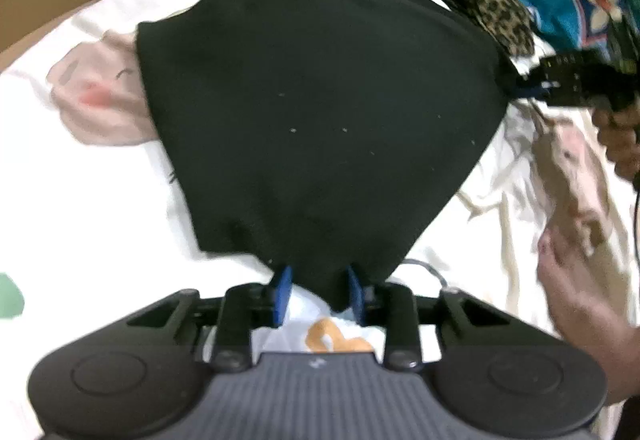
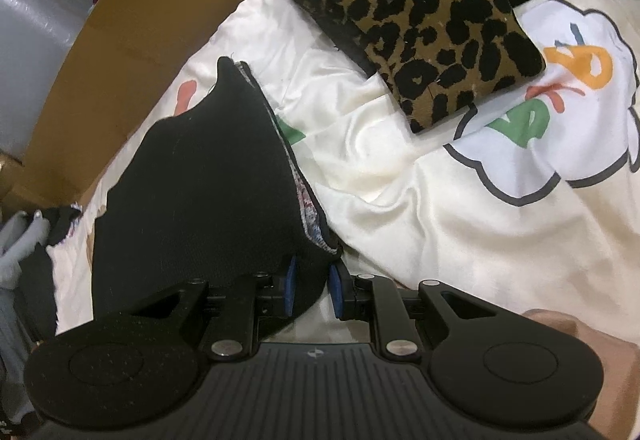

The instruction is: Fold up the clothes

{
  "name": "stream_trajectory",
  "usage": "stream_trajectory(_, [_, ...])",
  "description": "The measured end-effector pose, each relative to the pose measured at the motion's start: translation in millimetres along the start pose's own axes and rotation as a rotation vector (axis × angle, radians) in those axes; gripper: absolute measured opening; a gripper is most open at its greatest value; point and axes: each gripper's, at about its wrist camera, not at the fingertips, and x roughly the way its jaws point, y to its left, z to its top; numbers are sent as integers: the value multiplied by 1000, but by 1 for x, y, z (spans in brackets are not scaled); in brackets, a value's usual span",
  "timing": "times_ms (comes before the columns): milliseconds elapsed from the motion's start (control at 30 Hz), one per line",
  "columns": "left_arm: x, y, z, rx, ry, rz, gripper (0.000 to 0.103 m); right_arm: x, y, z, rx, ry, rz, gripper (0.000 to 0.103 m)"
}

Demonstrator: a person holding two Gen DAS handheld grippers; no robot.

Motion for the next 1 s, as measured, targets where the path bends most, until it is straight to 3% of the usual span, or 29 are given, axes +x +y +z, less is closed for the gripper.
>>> stream_trajectory(100, [-10, 5, 5, -46, -2, -10, 30, -2, -2, 0, 38, -17, 24, 11])
stream_trajectory(267, [-15, 8, 16, -135, 15, -35, 31, -20, -6, -4, 89, -80, 71, 9])
stream_trajectory(467, [-10, 11, 20, -241, 61, -63, 31, -16, -22, -14, 189, -70, 110, 25])
stream_trajectory(500, [-10, 12, 19, -257, 67, -66, 31, -12, -26, -16, 216, -62, 136, 35])
stream_trajectory(567, [-11, 12, 20, -282, 78, -66, 33, -5, -33, -19, 271, -50, 184, 43])
stream_trajectory(767, [-5, 3, 21, -272, 83, -62, 38, 8, -46, -24, 378, -71, 268, 44])
stream_trajectory(1000, [6, 8, 11, -298, 110, -63, 42, 9, -40, -12, 378, -125, 248, 42])
